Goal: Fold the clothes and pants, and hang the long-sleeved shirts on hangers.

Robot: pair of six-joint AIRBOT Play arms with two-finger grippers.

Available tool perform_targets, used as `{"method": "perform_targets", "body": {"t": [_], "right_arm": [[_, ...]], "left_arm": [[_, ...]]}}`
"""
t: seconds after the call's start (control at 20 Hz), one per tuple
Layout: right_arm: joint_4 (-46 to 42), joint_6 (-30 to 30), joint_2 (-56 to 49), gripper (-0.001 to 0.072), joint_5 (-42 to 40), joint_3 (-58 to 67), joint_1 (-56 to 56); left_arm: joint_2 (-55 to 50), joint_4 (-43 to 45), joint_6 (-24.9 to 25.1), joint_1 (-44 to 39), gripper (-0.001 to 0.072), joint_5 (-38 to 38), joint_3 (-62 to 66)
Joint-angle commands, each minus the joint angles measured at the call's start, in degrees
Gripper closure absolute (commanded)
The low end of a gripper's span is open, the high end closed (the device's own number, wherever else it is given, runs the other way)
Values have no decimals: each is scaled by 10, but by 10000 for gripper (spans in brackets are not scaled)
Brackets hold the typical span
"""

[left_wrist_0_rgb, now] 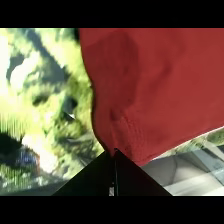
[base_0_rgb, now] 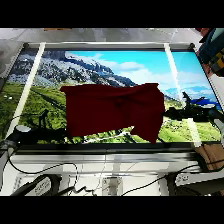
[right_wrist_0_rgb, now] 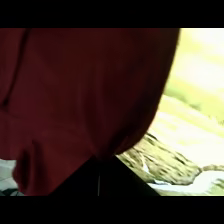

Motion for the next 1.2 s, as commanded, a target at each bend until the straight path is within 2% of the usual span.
{"method": "perform_targets", "body": {"t": [0.0, 0.15, 0.25, 0.4, 0.55, 0.65, 0.85, 0.95, 1.05, 1.15], "right_arm": [[1, 0, 57, 695, 13, 17, 0], [1, 1, 139, 695, 29, 40, 0], [4, 2, 208, 694, 32, 60, 0], [23, 6, 318, 694, 32, 111, 0], [33, 21, 412, 695, -6, 182, 0], [33, 52, 463, 694, -37, 235, 0], [33, 68, 542, 694, -48, 322, 0], [33, 80, 575, 694, -49, 346, 0], [33, 82, 603, 694, -49, 365, 0], [33, 82, 621, 695, -70, 382, 0]], "left_arm": [[1, -4, 2, -3, 697, -35, 65], [1, -15, 2, -3, 697, -72, 195], [4, -65, 2, -3, 697, -82, 287], [29, -162, 3, -3, 697, -81, 416], [75, -179, 19, -2, 697, -60, 534], [122, -179, 20, 8, 697, -9, 577], [243, -165, 20, 51, 698, 175, 582], [296, -118, 19, 70, 698, 253, 582], [337, -50, 19, 76, 698, 297, 582], [365, -4, 19, 76, 698, 303, 582]]}}
